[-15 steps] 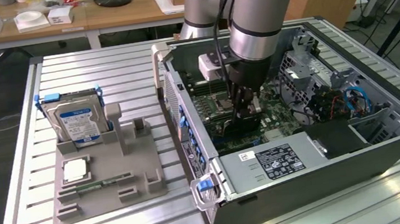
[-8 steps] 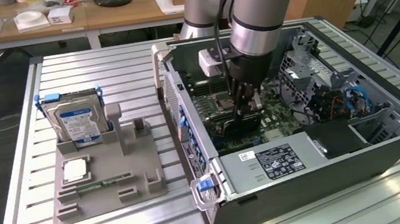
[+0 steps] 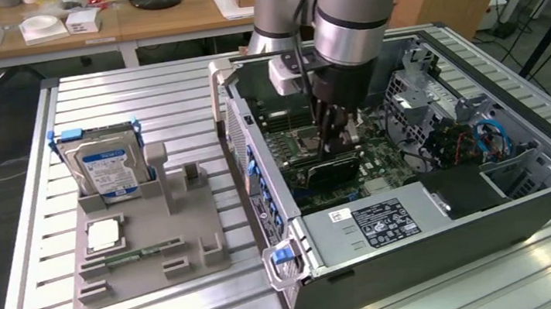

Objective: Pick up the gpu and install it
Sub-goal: 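Press down on the gpu until it lock into place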

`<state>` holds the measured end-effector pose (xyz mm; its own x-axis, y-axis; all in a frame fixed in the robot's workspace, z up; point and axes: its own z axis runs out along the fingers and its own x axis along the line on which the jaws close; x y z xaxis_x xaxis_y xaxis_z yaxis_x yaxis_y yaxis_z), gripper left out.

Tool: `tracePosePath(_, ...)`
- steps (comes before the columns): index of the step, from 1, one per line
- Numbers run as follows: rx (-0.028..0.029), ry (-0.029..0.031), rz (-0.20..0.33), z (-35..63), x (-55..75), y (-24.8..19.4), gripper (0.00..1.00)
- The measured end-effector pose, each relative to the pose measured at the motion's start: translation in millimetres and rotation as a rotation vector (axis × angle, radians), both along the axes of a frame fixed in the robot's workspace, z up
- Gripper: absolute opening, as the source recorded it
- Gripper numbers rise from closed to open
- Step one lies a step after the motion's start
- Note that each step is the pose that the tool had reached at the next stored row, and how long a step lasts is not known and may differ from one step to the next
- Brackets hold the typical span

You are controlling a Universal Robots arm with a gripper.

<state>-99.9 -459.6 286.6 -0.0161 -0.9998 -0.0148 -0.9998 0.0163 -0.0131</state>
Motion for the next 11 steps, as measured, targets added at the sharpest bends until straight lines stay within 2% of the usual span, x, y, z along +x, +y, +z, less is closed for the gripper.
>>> tracePosePath(2, -0.0001, 0.0044, 0.0, 1.3, -3.6, 0.0, 0.11)
tracePosePath(6, -0.0003, 0.0214, 0.0, 2.4, -10.2, 0.1, 0.11)
tracePosePath(11, -0.0004, 0.0536, 0.0, 3.0, -18.4, 0.1, 0.11)
